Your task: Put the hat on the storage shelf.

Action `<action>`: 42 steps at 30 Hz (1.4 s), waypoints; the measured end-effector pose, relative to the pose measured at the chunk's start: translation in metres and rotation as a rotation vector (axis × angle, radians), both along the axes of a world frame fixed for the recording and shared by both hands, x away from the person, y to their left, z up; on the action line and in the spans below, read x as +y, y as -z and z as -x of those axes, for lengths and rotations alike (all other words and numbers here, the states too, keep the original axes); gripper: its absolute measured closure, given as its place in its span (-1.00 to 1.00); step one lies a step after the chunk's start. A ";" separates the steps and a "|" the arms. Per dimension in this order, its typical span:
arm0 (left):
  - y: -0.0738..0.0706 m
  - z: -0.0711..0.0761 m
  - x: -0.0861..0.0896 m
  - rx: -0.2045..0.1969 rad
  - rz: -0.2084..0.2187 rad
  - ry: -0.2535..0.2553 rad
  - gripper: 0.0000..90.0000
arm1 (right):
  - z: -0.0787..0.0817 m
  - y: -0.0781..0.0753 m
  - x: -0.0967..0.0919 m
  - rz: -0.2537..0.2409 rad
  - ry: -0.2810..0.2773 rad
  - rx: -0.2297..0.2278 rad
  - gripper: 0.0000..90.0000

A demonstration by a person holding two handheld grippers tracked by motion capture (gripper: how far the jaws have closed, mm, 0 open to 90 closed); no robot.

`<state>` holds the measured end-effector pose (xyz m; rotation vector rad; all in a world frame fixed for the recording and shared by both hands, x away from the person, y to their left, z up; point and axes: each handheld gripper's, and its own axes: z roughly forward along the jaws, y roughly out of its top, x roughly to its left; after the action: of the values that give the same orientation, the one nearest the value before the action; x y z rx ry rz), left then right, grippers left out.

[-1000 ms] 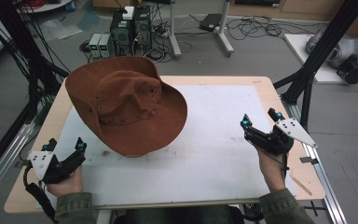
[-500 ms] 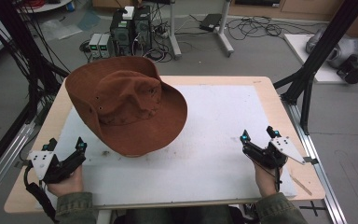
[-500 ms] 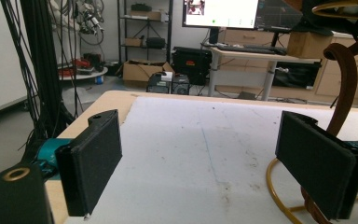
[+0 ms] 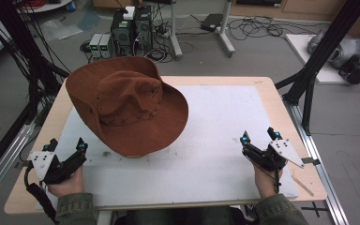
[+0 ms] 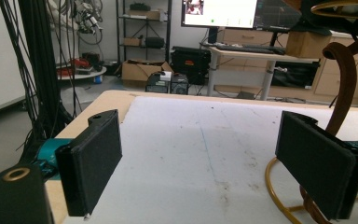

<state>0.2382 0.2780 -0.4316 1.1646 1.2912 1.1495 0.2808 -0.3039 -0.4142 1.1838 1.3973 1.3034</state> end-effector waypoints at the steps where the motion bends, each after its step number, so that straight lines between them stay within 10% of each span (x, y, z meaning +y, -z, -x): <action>1: 0.000 0.000 0.000 0.002 -0.003 0.000 -0.67 | 0.000 0.000 0.000 0.000 0.000 0.000 -0.76; 42: 0.000 0.000 0.001 0.000 0.010 0.001 -0.67 | -0.003 0.005 -0.002 -0.011 -0.005 0.051 -0.75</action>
<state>0.2378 0.2795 -0.4320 1.1579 1.2949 1.1404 0.2836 -0.3057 -0.4190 1.2288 1.4317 1.2935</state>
